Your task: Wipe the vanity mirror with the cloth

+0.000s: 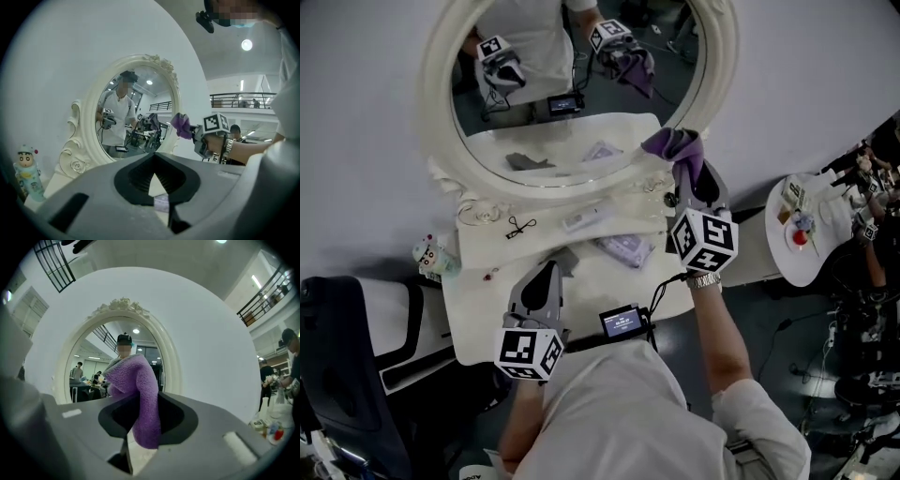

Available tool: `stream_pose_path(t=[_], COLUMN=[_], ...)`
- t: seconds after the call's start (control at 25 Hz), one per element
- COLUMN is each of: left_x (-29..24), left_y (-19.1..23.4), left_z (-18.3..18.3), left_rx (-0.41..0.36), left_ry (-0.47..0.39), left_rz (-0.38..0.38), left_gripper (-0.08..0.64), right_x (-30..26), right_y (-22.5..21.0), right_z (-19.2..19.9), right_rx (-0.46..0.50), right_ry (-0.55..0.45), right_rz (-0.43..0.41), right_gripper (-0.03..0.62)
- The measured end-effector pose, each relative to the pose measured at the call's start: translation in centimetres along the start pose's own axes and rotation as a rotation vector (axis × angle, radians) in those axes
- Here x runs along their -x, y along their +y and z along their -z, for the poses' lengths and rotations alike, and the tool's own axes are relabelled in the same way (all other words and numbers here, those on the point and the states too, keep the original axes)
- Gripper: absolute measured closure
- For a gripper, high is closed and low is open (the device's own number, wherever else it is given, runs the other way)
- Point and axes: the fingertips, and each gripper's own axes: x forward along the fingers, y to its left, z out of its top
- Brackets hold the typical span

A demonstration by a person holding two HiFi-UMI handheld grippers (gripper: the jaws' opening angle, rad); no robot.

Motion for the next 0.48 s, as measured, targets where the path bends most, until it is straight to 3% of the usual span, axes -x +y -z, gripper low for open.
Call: stream_pose_path(t=[0.16,0.48], left_x=[1.6,3.0], left_y=[1.9,1.2], left_z=[0.7,3.8], left_rx=[0.013,0.027], left_ry=[-0.021,0.021], left_rz=[0.004,0.070], left_gripper=[0.557,0.557], right_x=[6.2,17.6], right_y=[0.5,1.1], right_z=[2.6,5.1], right_rx=[0.004,-0.157], right_ry=[0.046,0.112], right_rz=[-0.028,-0.021], right_gripper=[0.480,0.480])
